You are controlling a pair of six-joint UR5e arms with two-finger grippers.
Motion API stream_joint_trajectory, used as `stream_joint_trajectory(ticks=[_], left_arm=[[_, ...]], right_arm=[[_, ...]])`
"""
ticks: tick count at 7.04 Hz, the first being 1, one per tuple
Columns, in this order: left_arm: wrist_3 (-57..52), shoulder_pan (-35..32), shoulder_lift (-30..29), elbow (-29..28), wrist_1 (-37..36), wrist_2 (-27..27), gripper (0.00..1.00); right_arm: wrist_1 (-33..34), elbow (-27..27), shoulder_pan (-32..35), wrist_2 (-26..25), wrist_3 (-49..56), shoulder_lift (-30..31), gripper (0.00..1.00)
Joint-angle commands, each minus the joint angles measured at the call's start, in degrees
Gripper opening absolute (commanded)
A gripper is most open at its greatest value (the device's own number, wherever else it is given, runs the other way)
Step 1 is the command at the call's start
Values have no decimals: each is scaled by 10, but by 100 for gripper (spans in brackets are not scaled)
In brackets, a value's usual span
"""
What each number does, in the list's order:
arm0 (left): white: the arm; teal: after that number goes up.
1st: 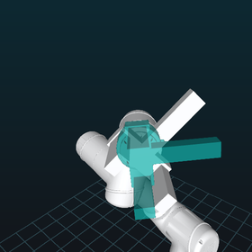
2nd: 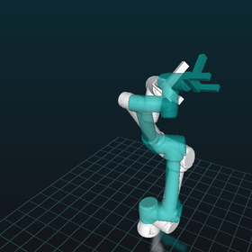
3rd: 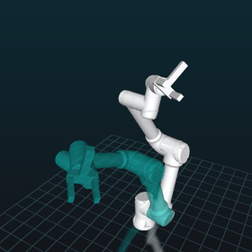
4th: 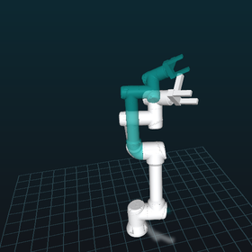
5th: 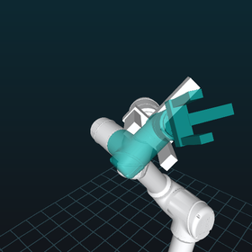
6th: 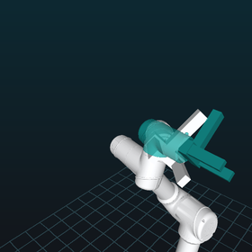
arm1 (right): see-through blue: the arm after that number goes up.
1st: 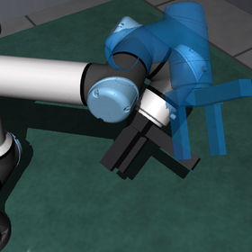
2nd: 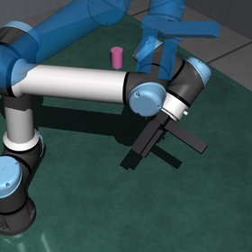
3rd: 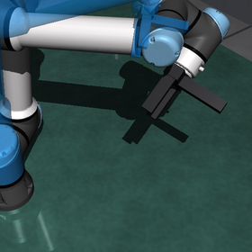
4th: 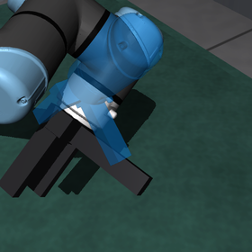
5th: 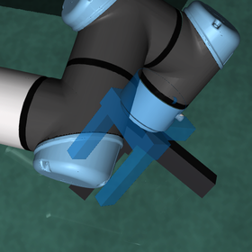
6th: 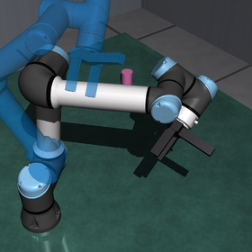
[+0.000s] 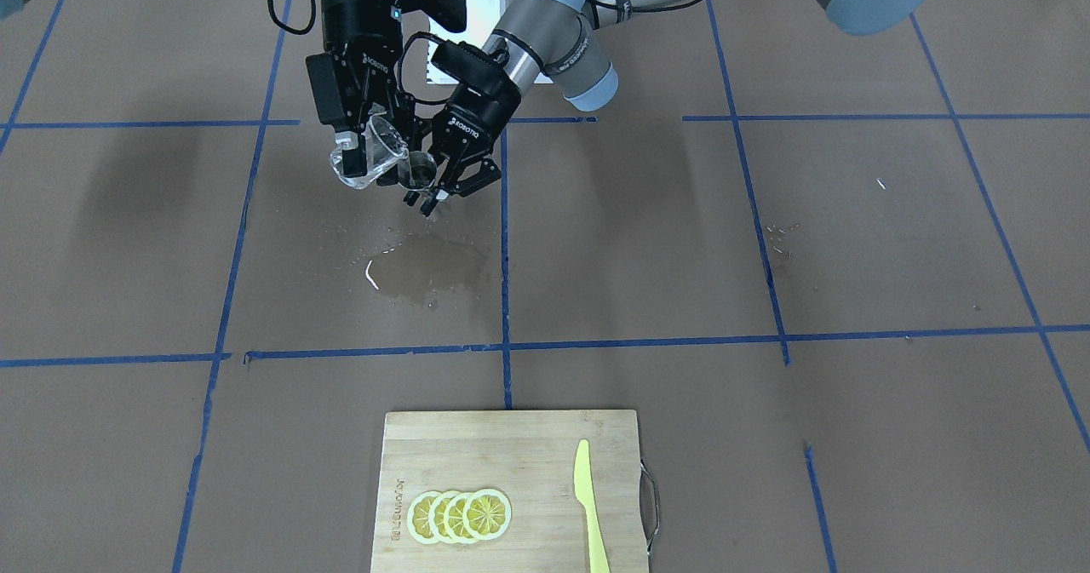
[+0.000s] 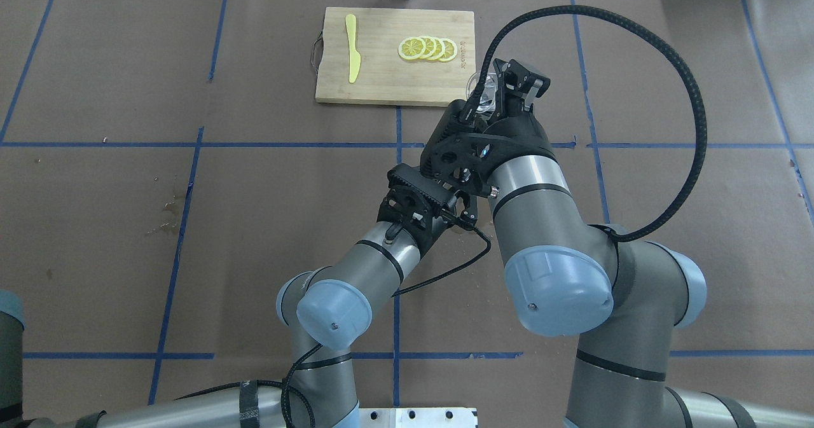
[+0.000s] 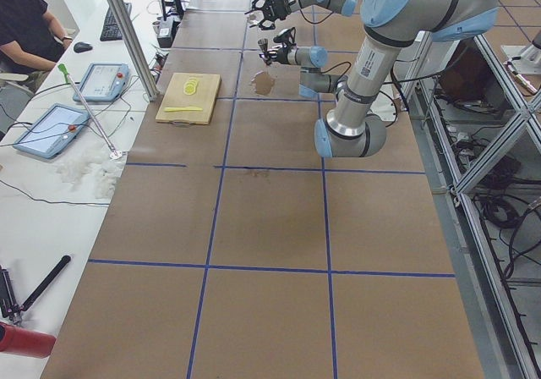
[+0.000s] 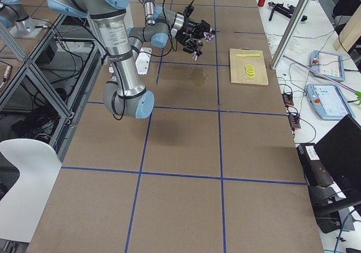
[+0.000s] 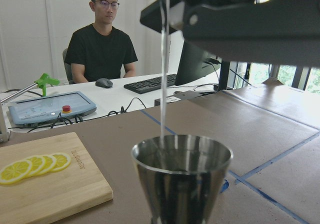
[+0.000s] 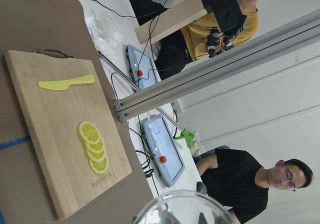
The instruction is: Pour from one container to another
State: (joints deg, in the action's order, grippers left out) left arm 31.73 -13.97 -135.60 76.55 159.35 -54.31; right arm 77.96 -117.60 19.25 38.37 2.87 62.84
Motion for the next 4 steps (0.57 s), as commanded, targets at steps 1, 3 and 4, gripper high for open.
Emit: stream_joint_trajectory(ticks=[1,3,4], left_arm=[[0,0,0,0,0,0,0],[0,0,1,0,0,0,0],[0,0,1,0,0,0,0]], right_arm=[[0,0,0,0,5,0,0],[0,0,1,-1,15,0,0],[0,0,1,-1,15,-1,0]])
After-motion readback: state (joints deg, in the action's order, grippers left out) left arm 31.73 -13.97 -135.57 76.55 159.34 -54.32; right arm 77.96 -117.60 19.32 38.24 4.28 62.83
